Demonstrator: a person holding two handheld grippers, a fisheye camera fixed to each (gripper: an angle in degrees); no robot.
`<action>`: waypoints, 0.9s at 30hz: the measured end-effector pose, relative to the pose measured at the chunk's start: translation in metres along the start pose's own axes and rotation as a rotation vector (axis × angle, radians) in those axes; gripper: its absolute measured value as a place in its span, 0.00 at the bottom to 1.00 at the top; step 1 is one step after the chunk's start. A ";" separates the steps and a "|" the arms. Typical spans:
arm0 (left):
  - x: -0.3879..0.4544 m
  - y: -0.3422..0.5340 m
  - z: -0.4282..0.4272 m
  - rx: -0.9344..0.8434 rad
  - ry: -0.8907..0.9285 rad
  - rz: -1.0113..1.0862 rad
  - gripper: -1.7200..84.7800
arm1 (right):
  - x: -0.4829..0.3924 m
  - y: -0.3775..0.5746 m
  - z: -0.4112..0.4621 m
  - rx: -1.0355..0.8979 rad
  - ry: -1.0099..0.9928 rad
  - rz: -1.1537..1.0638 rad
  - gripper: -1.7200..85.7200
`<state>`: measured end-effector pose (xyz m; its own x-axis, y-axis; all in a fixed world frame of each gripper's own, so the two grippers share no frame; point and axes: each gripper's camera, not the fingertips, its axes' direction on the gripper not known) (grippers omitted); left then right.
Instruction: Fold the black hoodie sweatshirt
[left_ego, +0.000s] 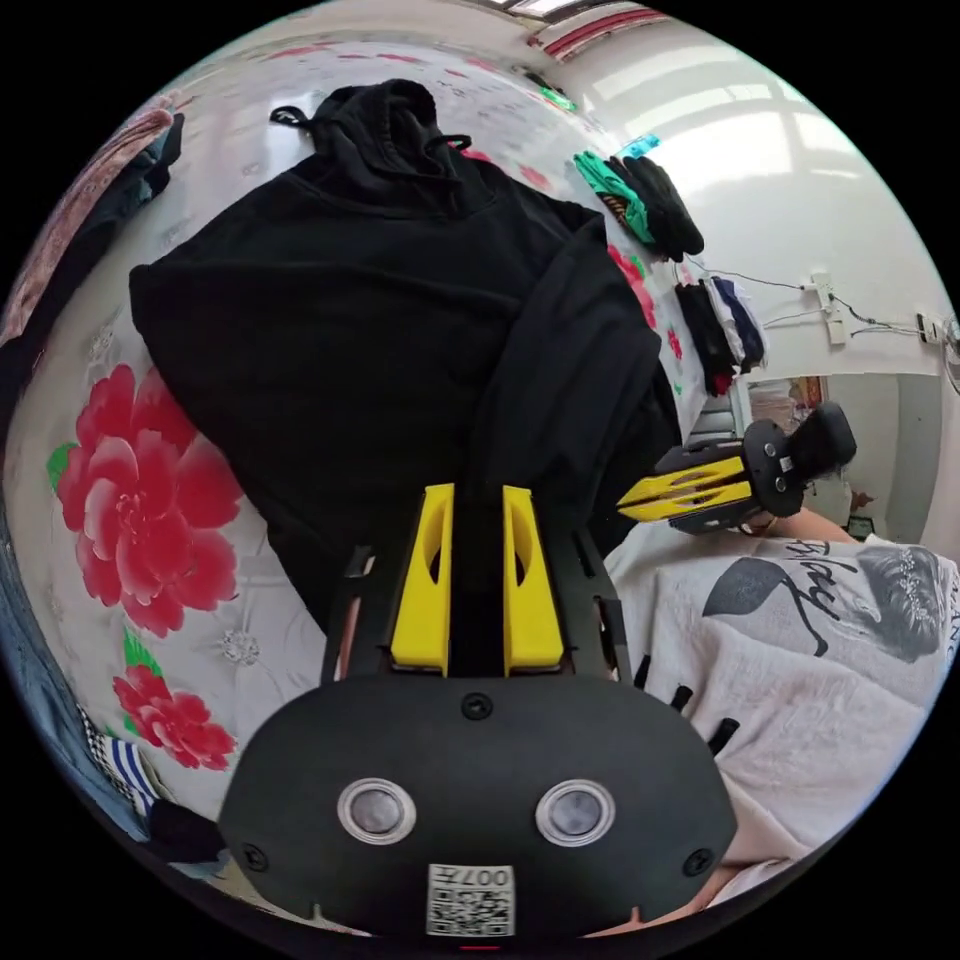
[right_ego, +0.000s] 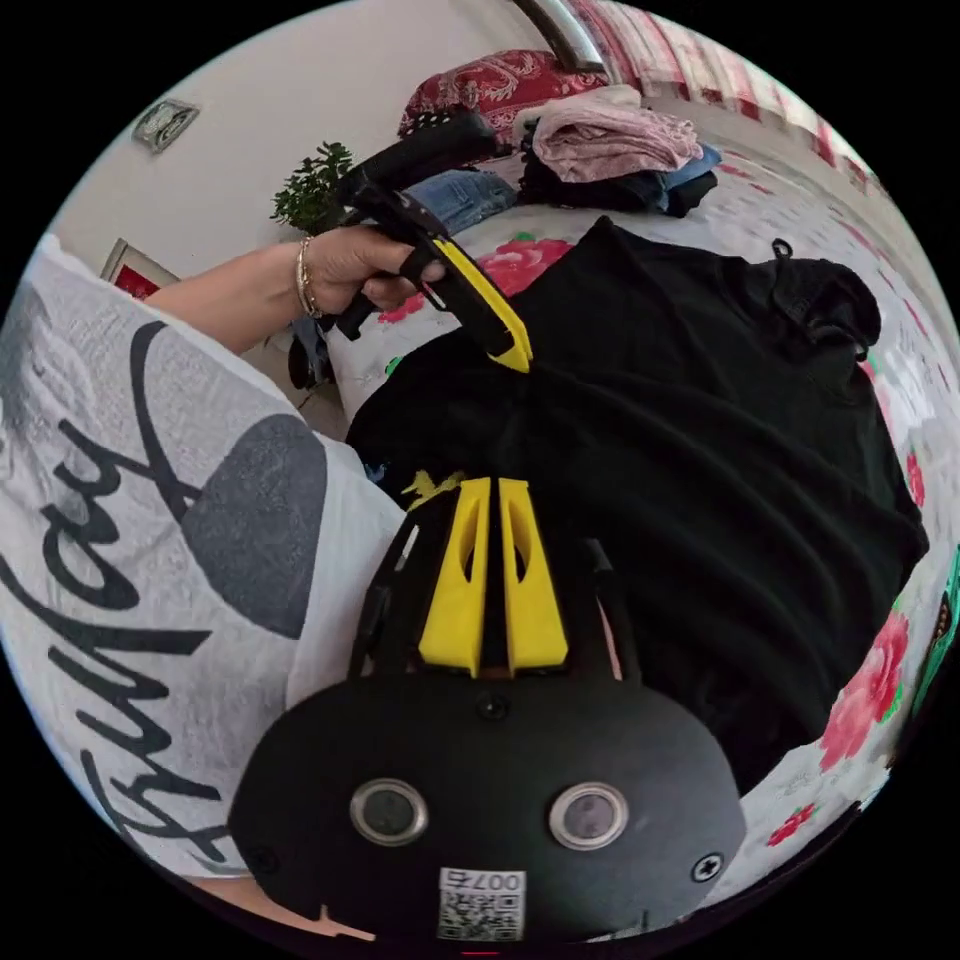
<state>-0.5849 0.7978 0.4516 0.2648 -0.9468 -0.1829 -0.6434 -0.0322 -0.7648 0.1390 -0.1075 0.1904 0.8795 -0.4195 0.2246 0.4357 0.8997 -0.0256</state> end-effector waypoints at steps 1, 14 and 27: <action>0.002 0.004 -0.010 0.030 -0.021 -0.005 0.11 | 0.005 0.004 -0.007 0.017 0.039 0.025 0.03; 0.020 -0.033 0.020 -0.099 -0.044 0.032 0.10 | 0.160 0.115 -0.053 -0.098 0.477 0.673 0.06; -0.036 -0.107 -0.096 0.178 -0.065 -0.064 0.09 | 0.227 0.029 -0.169 0.312 0.422 0.506 0.04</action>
<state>-0.5943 0.8045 0.5993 0.3504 -0.9219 -0.1656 -0.4886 -0.0290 -0.8720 0.3840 -0.1968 0.0758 0.9851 0.1031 -0.1377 -0.0634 0.9618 0.2663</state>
